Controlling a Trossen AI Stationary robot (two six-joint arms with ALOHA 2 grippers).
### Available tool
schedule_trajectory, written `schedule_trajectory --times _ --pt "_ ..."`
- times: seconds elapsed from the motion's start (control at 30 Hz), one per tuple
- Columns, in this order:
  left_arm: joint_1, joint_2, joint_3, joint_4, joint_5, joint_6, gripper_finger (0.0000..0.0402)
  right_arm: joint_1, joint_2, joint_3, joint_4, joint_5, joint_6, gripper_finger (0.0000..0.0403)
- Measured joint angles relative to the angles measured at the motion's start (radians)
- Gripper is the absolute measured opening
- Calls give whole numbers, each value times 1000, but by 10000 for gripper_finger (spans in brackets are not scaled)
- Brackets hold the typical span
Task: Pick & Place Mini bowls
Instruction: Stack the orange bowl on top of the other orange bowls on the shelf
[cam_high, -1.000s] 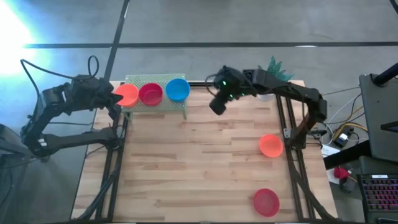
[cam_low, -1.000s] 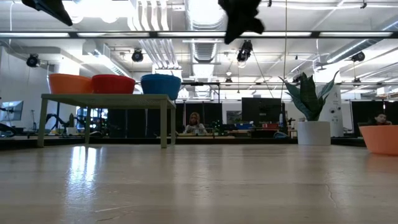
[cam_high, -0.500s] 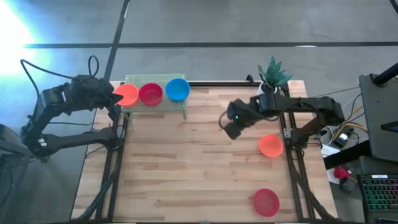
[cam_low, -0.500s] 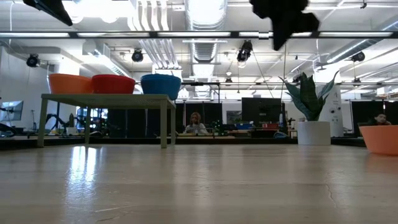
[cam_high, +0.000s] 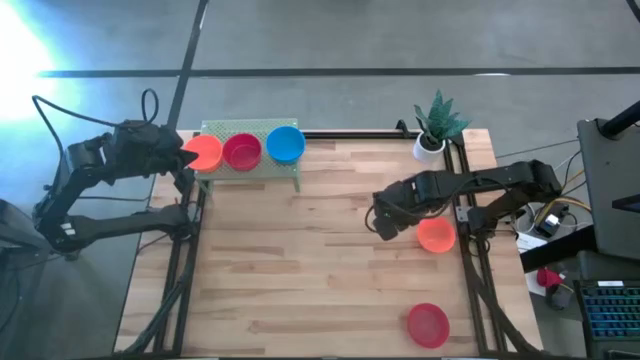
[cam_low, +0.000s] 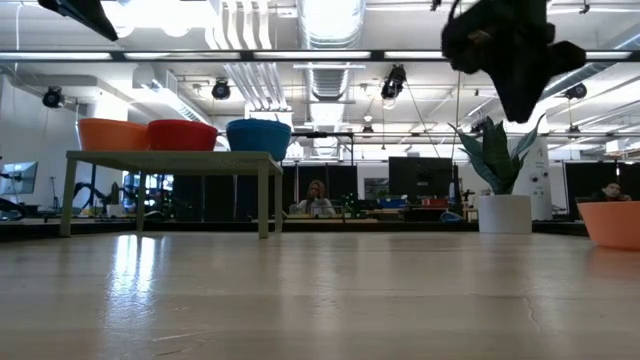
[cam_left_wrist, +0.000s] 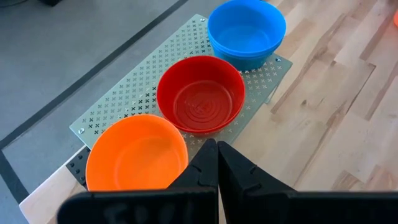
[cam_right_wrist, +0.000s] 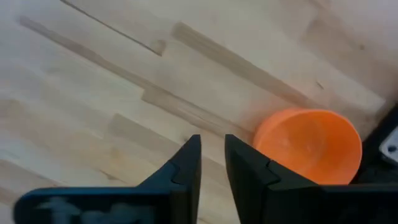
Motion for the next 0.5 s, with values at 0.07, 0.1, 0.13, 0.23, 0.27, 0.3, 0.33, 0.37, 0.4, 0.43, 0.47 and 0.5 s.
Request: schedule_trajectory --times 0.07,0.1,0.13,0.23,0.27,0.3,0.33,0.37,0.4,0.43,0.47,0.5 --pt "0 0 0 0 0 -2 0 0 0 -34 -1 -3 12 88" --pt "0 0 0 0 0 -3 0 0 0 -53 0 -5 34 95" --pt "0 0 0 0 0 -5 0 0 -2 -76 0 -9 61 100" --pt "0 0 0 0 0 -8 0 3 -2 -141 0 -24 137 112" --pt "0 0 0 0 0 -8 0 3 -4 -163 2 -32 148 114" --pt "0 0 0 0 0 -8 0 4 -6 -182 6 -37 156 116" --pt "0 0 0 0 0 -8 0 4 -8 -201 12 -40 163 118" --pt "0 0 0 0 0 -8 0 4 -9 -218 15 -41 173 118" --pt "0 0 0 0 0 -8 0 4 -11 -235 18 -45 187 119" --pt "0 0 0 0 0 -9 0 3 -13 -251 20 -54 197 118" --pt "0 0 0 0 0 -9 0 3 -14 -267 19 -64 207 117" --pt "0 0 0 0 0 -9 0 3 -17 -283 20 -74 214 116"
